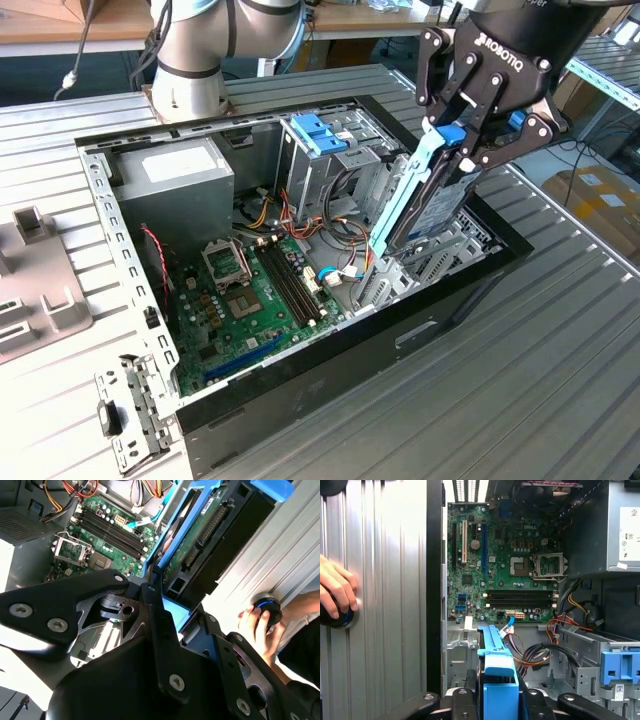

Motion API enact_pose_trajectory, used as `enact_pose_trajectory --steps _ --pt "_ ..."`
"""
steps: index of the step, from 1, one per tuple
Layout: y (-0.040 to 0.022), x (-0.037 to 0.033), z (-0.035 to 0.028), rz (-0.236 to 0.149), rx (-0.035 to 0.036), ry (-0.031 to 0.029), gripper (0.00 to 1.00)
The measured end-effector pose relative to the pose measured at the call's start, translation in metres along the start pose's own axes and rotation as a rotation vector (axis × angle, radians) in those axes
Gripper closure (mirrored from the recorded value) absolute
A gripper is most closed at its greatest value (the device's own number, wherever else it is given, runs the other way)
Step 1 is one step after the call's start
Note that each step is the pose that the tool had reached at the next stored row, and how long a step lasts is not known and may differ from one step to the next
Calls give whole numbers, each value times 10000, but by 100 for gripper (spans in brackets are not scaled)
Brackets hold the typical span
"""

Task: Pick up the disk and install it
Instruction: 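Pick up the disk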

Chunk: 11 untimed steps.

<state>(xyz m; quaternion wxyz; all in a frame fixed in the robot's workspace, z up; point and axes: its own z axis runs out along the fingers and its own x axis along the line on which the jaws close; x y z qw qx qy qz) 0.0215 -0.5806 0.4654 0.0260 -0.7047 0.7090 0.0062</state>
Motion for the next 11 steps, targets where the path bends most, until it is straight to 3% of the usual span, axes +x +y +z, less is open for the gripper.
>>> enact_pose_trajectory --steps 4,11 --pt "-33 0 7 0 0 4 63" --pt "-168 1 45 -12 -1 39 63"
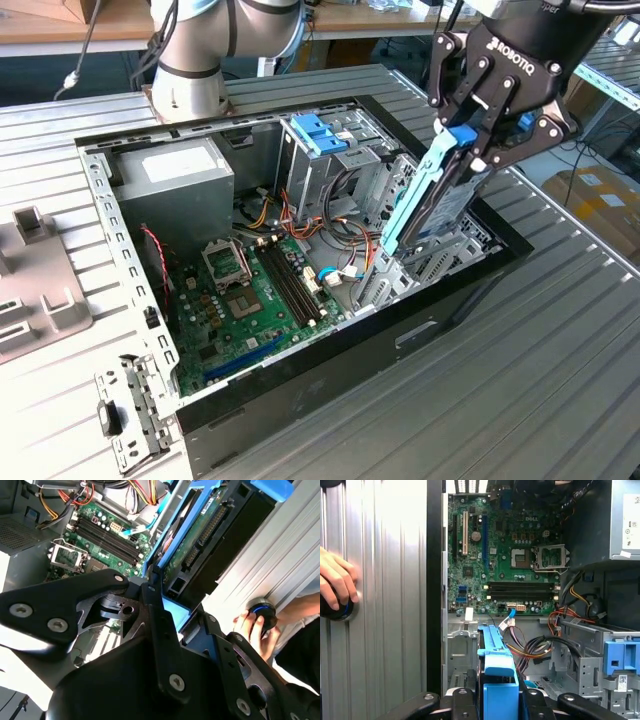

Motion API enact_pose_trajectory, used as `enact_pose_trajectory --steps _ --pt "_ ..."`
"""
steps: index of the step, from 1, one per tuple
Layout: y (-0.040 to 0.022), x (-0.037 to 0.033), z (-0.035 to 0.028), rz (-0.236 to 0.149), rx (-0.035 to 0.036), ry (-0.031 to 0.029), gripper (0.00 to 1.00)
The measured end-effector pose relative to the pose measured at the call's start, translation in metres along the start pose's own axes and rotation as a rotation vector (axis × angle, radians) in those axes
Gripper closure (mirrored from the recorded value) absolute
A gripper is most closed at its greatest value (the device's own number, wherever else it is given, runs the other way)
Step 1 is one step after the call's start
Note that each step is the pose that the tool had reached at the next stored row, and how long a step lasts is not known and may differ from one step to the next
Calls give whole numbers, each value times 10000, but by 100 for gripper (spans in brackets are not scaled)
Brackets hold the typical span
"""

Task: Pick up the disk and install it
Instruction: 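Pick up the disk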

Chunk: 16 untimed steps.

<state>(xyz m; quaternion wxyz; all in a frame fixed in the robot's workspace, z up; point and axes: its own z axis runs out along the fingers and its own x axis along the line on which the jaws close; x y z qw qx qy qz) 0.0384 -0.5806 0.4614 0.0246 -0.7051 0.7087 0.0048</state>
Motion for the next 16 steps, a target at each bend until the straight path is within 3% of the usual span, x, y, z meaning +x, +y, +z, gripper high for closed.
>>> enact_pose_trajectory --steps 5,16 --pt "-77 1 30 -15 0 37 63" --pt "-150 2 77 -106 -4 67 63"
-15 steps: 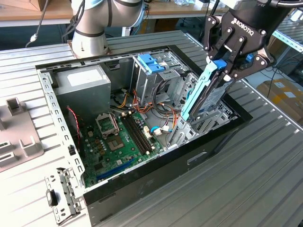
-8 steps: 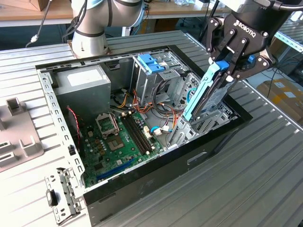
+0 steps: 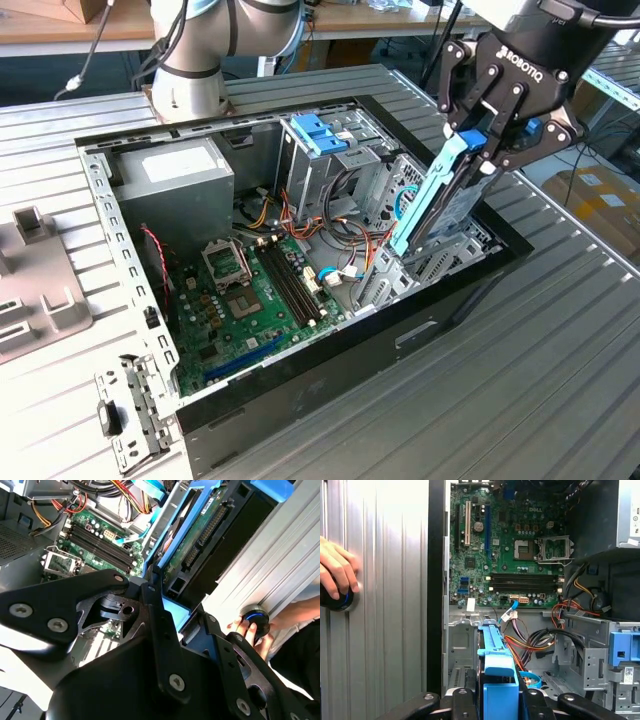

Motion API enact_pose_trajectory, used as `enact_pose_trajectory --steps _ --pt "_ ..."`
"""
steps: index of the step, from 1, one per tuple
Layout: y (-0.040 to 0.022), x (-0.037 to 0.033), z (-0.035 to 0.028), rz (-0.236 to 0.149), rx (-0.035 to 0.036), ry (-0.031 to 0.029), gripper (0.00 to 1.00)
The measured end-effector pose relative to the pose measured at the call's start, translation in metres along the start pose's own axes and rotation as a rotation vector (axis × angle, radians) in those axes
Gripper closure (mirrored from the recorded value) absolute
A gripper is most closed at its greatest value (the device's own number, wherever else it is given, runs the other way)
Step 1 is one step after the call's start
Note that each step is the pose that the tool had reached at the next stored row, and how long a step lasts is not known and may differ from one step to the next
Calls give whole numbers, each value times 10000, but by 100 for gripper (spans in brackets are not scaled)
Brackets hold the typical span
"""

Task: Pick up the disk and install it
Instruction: 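Pick up the disk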

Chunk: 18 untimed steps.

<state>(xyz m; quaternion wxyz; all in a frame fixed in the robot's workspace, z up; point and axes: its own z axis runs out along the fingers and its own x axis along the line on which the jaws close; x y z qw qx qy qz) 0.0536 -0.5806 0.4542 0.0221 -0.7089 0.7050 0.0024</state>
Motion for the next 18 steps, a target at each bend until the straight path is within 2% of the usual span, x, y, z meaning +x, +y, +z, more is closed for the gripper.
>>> enact_pose_trajectory --steps 3,8,18 --pt "-12 -1 18 -40 -1 9 63" --pt "-32 -40 35 -87 -3 20 63" --pt "-31 -39 92 -94 -3 20 63"
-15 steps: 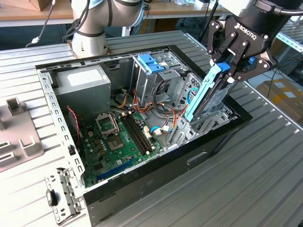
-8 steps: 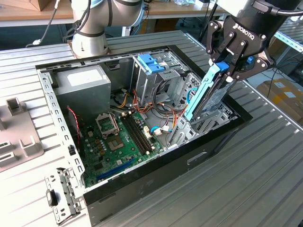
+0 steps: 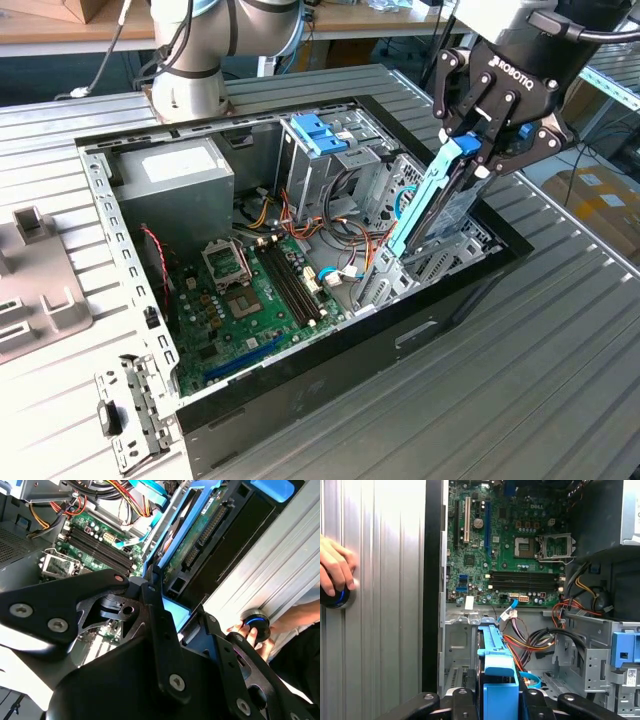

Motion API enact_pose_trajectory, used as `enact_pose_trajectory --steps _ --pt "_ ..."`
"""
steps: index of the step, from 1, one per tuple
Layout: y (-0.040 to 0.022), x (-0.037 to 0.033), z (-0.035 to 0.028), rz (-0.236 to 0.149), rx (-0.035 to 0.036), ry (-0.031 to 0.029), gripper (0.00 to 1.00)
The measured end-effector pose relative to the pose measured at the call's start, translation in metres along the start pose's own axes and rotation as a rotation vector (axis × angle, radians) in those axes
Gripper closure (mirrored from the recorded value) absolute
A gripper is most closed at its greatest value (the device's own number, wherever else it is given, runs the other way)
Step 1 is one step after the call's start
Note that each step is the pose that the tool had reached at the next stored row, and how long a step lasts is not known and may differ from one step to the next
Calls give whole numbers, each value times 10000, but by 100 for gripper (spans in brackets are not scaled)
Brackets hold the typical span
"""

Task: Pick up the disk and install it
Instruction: 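Pick up the disk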

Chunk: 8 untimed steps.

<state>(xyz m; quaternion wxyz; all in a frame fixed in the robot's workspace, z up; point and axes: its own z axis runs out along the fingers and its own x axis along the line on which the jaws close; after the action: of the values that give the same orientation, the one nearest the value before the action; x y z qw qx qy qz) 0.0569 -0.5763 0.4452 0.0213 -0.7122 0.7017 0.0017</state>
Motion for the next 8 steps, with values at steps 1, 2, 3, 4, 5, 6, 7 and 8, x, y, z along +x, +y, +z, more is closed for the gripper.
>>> enact_pose_trajectory --steps 1,2,3,4,5,6,7,8 --pt "0 0 5 0 0 -1 63" --pt "0 0 9 0 0 0 63" --pt "1 1 13 0 0 0 63" --pt "1 1 18 0 -1 2 63" --pt "1 1 28 1 -1 1 63" --pt "2 1 34 1 0 0 63" --pt "4 2 47 0 0 0 63" --pt "4 2 56 0 0 0 63"
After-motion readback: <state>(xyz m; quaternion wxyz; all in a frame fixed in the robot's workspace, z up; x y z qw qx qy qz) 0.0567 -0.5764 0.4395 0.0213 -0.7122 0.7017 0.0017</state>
